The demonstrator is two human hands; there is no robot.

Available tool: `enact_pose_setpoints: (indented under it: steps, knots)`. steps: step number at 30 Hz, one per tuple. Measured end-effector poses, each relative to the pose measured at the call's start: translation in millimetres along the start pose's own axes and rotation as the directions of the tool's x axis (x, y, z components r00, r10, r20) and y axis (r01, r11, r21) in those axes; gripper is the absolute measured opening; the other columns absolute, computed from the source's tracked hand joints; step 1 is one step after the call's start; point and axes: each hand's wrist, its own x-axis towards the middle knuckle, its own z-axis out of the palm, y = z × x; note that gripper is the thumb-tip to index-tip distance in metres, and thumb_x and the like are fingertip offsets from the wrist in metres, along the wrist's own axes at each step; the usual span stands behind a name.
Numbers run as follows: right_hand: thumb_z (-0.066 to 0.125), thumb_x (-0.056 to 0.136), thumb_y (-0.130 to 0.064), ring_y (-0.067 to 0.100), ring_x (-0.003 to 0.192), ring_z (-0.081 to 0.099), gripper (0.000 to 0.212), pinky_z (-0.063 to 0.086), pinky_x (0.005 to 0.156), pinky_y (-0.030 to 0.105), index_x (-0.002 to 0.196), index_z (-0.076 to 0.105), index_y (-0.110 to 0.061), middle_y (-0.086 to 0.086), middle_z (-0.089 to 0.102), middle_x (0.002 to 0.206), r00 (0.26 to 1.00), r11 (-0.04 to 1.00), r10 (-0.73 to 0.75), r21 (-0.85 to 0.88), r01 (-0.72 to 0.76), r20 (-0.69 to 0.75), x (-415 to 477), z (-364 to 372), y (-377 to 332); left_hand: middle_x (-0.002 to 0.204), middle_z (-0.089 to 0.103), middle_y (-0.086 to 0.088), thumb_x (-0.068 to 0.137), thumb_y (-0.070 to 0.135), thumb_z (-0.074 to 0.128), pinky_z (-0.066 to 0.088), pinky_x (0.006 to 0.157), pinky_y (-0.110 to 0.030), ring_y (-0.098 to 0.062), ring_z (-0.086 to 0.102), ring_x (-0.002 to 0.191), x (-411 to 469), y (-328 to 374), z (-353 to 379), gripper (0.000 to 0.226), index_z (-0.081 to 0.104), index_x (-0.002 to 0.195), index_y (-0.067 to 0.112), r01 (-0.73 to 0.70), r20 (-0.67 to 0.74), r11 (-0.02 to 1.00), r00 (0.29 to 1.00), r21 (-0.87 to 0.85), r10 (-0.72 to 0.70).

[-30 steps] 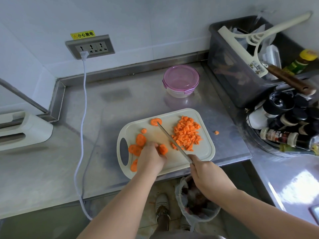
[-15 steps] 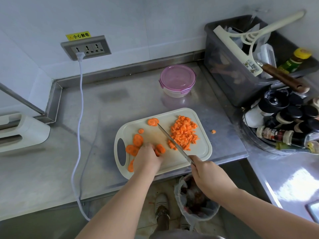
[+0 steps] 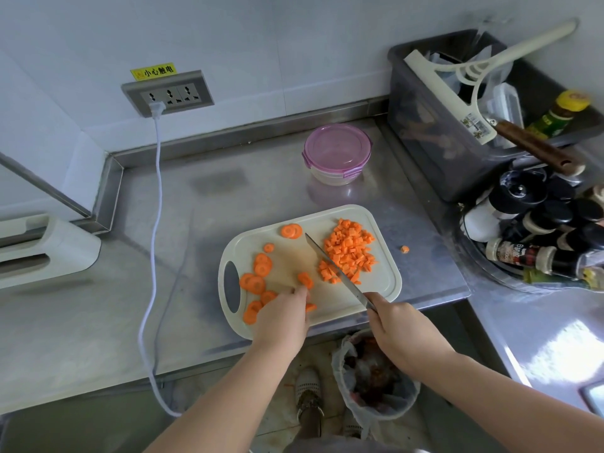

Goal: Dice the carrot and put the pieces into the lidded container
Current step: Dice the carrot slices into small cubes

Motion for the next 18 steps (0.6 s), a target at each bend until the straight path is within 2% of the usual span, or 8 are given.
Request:
enact_pose_setpoints:
  steps: [3,7,10,13,16,18]
  knots:
    - [0.029,0.103,-0.028,0.023,0.063,0.059,0.035,0.047,0.059,0.038,0.136,0.038,-0.024,0.003,0.058,0.07,1.0,1.0,0.007,-0.012,-0.007,-0.013,0.5,-2.6,4.1,0.103,0.066,0.001,0.096,0.028,0.048,0.055,0.064,-0.035,-0.021,0.067,0.085,1.5,4.7,2.8,0.032,0.041,0.127,0.019,-0.054,-0.011,0.995,0.998,0.083,0.055]
    - [0.029,0.103,-0.028,0.024,0.063,0.059,0.036,0.047,0.059,0.039,0.136,0.039,-0.023,0.005,0.06,0.072,0.999,1.0,0.007,-0.004,-0.007,-0.04,3.0,-5.2,10.4,0.096,0.066,-0.003,0.095,0.022,0.05,0.052,0.063,-0.035,-0.024,0.067,0.083,7.3,17.1,-0.9,0.02,0.045,0.114,0.017,-0.053,-0.014,0.992,0.998,0.112,0.055]
    - [0.03,0.103,-0.027,0.022,0.06,0.057,0.035,0.045,0.055,0.037,0.136,0.04,-0.023,0.005,0.06,0.072,0.998,1.0,-0.006,0.007,0.007,-0.055,5.6,-6.7,14.6,0.102,0.064,-0.002,0.095,0.026,0.052,0.046,0.062,-0.03,-0.022,0.066,0.09,12.1,22.5,-4.0,0.02,0.045,0.112,0.017,-0.037,-0.056,0.997,0.998,0.064,0.041]
    - [0.031,0.103,-0.027,0.022,0.058,0.057,0.035,0.046,0.053,0.037,0.136,0.04,-0.023,0.005,0.061,0.071,0.998,0.999,-0.031,0.015,0.032,-0.058,7.2,-7.7,16.8,0.102,0.062,0.003,0.094,0.034,0.053,0.046,0.062,-0.029,-0.019,0.065,0.088,10.7,16.6,-6.3,0.022,0.046,0.108,0.019,-0.024,-0.084,0.999,0.996,-0.032,0.022]
    - [0.031,0.103,-0.029,0.022,0.06,0.06,0.036,0.05,0.057,0.039,0.137,0.039,-0.027,0.005,0.062,0.072,0.996,0.997,-0.073,0.0,0.073,-0.054,9.3,-9.7,22.8,0.105,0.058,0.007,0.091,0.028,0.057,0.052,0.066,-0.034,-0.015,0.062,0.086,12.7,-2.1,-14.7,0.016,0.051,0.105,0.022,-0.004,-0.152,0.985,0.988,-0.17,-0.022]
    - [0.03,0.103,-0.03,0.022,0.064,0.06,0.038,0.047,0.057,0.035,0.14,0.037,-0.028,0.004,0.063,0.076,0.992,0.992,-0.119,-0.044,0.117,-0.042,9.7,-13.5,28.5,0.115,0.052,0.006,0.09,0.022,0.056,0.052,0.069,-0.035,-0.016,0.061,0.093,19.9,-16.0,-18.7,0.025,0.054,0.115,0.023,-0.042,-0.159,0.986,0.987,-0.159,0.017]
